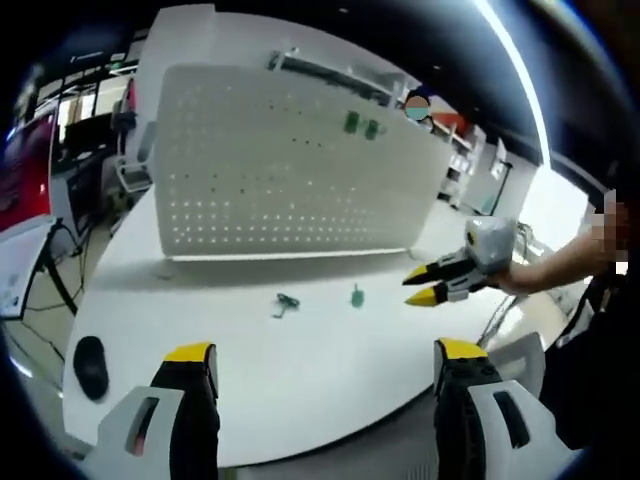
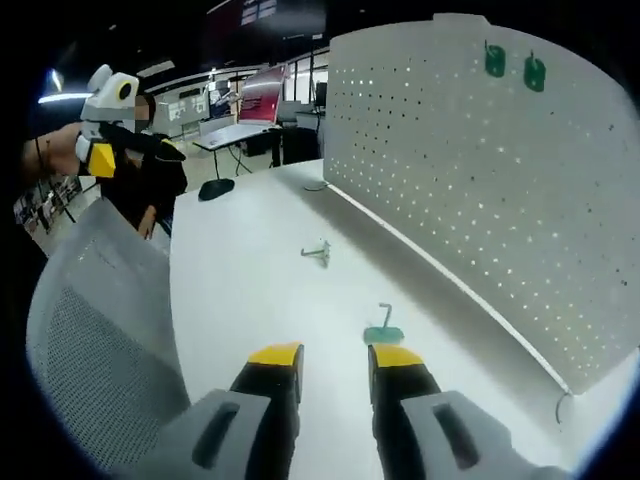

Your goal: Insert the hook assembly into the mounting plate slot until the hook locks in place.

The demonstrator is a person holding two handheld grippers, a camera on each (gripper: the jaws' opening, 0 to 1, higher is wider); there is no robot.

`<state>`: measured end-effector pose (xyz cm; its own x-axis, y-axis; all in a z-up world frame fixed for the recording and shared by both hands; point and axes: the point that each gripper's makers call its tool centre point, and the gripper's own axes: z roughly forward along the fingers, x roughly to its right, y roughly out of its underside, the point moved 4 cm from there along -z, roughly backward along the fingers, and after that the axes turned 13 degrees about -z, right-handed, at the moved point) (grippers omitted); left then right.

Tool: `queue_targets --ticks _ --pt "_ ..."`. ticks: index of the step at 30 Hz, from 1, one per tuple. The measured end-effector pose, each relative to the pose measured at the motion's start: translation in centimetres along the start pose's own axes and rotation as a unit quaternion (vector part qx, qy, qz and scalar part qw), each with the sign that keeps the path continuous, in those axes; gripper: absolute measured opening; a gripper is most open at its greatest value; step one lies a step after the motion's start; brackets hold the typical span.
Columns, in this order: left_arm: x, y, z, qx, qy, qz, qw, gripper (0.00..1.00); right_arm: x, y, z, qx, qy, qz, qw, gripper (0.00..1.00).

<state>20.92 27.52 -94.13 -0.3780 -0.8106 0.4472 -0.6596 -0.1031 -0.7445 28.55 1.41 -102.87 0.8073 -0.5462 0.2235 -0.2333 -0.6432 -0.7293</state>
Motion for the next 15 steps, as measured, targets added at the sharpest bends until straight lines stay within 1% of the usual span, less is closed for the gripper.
queue_targets --ticks 6,8,12,15 --pt "0.0 0.3 0.6 -0.007 -0.002 -0.007 0.9999 0.9 2.2 0.6 2.7 -0.018 -0.009 -0.016 0.9997 0.22" --pt "-0.1 0.3 0.7 -0.006 -0.003 -0.011 0.9999 0.9 2.9 0.8 3.6 -0.023 -0.014 -0.014 0.9995 0.22" --pt "-0.2 0.4 1.2 -0.01 -0.004 -0.016 0.9998 0.9 3.7 1.3 5.6 -0.036 -0.032 -0.032 0.9983 0.2" --pt "-0.1 0.6 1.5 -0.015 -0.003 -0.015 0.9998 0.9 4.4 1.4 6.6 -0.04 -0.037 -0.033 0.998 0.19"
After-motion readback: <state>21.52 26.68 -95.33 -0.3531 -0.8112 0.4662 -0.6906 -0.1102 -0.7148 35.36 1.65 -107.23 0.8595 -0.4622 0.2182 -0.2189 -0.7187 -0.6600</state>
